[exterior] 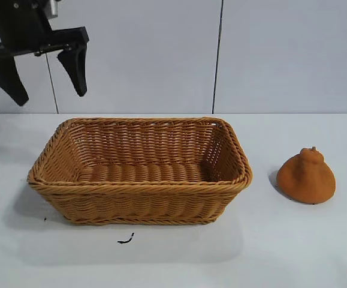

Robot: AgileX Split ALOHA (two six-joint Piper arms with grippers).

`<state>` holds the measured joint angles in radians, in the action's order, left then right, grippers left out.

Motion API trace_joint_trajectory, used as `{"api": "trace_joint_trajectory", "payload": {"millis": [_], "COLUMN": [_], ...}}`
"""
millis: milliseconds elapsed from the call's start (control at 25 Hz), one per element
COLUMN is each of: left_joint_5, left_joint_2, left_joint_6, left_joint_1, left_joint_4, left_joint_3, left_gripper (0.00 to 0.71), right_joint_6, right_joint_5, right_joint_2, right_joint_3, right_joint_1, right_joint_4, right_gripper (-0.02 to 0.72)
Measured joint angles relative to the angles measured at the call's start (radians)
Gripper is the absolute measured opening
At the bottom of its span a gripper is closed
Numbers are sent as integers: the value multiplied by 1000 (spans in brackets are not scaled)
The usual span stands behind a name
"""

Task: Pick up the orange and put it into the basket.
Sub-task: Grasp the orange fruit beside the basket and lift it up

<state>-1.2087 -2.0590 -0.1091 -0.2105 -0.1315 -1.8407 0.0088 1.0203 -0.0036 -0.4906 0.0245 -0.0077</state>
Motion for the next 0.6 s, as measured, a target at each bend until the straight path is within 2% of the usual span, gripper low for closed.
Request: {"api": "trace_joint_trajectory", "payload": {"millis": [40,160,480,600], "left_joint_5": [-2,-5,-5,-5], "left_joint_2": [0,0,0,1], "left_joint_6": [-10,-11,0,6], "left_joint_1": [14,66,282,315], "left_joint_4": [51,81,89,61], "left_joint_3": [-19,-25,-25,-20], "left_gripper": [694,694,695,695], "right_joint_6": [0,0,0,0], "right_joint_5": [0,-2,-2,-2], "right_joint_2": [0,0,0,0], "right_joint_3": [0,0,0,0], "right_joint_1": [0,0,0,0], "right_joint_4": [0,0,0,0], "right_gripper": [631,631,631,631]}}
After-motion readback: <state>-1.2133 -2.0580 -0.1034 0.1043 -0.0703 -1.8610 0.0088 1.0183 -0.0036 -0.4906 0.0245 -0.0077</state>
